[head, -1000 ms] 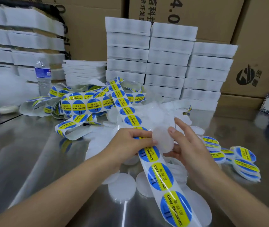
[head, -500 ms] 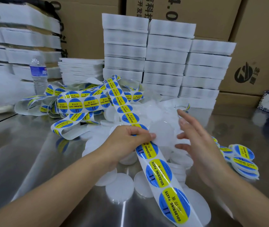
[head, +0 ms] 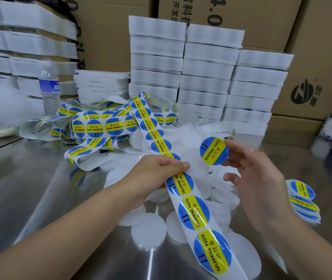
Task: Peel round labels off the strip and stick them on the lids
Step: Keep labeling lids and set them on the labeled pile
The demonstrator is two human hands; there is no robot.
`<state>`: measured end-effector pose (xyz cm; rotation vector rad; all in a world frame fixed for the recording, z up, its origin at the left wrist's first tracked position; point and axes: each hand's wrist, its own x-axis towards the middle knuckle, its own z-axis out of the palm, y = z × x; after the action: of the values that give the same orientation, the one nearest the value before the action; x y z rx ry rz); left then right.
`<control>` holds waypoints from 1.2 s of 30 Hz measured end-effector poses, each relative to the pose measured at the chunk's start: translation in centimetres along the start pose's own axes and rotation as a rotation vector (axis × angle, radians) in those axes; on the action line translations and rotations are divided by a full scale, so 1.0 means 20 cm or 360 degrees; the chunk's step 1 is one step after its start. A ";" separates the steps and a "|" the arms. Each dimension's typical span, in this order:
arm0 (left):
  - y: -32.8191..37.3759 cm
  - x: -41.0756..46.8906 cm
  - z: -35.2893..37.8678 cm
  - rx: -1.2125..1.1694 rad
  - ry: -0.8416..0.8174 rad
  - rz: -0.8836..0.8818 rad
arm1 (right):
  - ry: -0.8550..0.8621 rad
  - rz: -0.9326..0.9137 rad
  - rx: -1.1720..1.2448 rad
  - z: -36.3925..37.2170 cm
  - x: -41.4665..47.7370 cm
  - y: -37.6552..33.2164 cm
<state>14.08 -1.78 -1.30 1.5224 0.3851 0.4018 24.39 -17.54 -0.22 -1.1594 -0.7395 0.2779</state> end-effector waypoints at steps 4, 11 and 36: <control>0.01 -0.01 0.00 -0.0024 -0.0015 -0.0014 | -0.0102 0.0101 -0.0045 0.02 0.00 0.02; 0.02 -0.01 0.00 -0.0004 -0.0039 -0.0009 | -0.0153 0.0189 -0.0084 0.03 -0.01 0.03; 0.03 -0.02 0.00 0.0031 -0.0027 0.0040 | -0.0012 0.0224 -0.0559 0.03 0.00 0.03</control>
<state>13.72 -1.91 -0.77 1.5501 0.3576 0.4059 24.02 -16.85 -0.73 -1.5477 -0.7324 0.2767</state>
